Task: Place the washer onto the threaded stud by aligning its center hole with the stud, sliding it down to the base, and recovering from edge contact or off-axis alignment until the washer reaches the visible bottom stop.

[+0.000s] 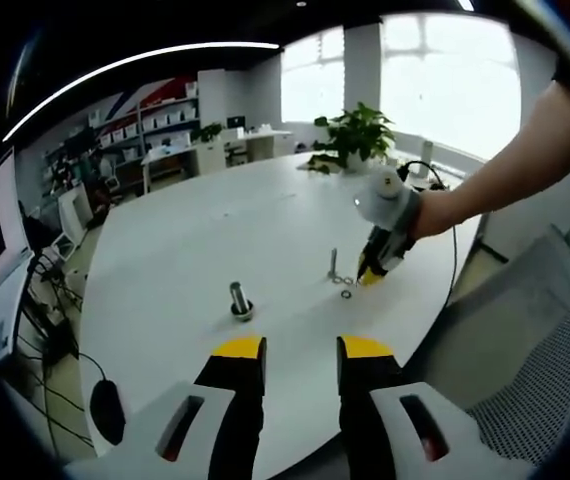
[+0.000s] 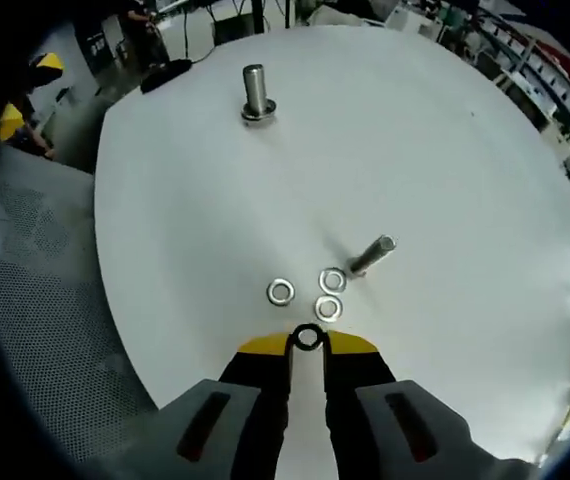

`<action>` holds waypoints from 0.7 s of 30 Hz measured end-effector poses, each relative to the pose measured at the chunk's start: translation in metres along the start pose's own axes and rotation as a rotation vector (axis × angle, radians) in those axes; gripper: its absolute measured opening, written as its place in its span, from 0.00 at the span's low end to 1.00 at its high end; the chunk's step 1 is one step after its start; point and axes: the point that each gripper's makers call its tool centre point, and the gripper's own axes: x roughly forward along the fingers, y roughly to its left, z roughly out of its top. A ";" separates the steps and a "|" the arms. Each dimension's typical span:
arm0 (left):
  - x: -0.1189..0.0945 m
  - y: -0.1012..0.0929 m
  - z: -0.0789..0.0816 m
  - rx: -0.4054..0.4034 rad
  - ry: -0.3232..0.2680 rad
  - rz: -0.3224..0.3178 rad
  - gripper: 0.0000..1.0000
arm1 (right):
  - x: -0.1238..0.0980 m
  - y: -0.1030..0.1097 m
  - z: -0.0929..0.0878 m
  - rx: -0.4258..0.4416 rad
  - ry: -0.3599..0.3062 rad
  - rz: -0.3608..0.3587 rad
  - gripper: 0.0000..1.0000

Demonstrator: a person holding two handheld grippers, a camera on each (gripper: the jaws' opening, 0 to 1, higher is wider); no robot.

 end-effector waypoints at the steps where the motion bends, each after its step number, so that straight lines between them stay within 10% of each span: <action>1: 0.000 0.000 0.000 0.001 0.001 -0.001 0.26 | -0.003 -0.002 0.003 0.001 -0.013 -0.005 0.14; 21: -0.001 0.001 0.001 -0.007 -0.006 0.003 0.26 | -0.031 -0.025 0.054 -0.042 -0.109 -0.035 0.14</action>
